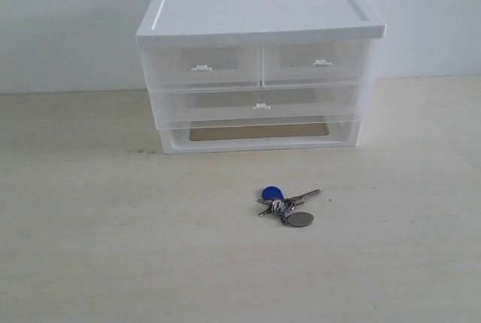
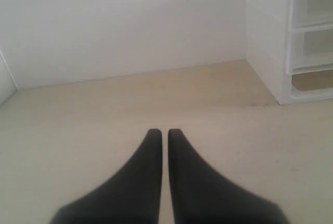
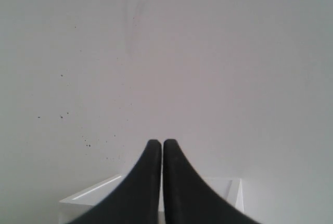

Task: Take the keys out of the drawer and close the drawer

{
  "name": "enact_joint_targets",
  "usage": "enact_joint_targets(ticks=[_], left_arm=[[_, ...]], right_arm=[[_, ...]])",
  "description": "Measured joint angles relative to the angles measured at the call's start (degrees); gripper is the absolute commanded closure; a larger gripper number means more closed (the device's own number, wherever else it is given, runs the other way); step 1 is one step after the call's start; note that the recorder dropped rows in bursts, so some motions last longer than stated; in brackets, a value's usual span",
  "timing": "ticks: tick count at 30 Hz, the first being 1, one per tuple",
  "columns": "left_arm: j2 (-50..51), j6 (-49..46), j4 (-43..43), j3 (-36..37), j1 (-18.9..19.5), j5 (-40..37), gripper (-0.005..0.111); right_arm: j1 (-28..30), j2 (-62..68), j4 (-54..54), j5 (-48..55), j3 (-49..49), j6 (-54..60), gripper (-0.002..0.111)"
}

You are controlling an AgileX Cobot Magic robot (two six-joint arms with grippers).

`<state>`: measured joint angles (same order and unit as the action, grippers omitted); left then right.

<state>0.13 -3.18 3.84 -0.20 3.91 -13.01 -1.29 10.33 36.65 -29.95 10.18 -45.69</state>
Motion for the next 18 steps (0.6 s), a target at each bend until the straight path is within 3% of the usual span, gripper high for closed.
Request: enact_joint_targets(ticks=[5,18], left_arm=[[0.00,-0.04,0.00,0.00,0.00,-4.05,0.102],[0.00,-0.27,0.00,0.00,0.00,-4.17,0.102]], right_arm=[[0.00,0.00,0.00,0.00,0.00,0.00,0.108],[0.00,0.00,0.00,0.00,0.00,0.00,0.108]])
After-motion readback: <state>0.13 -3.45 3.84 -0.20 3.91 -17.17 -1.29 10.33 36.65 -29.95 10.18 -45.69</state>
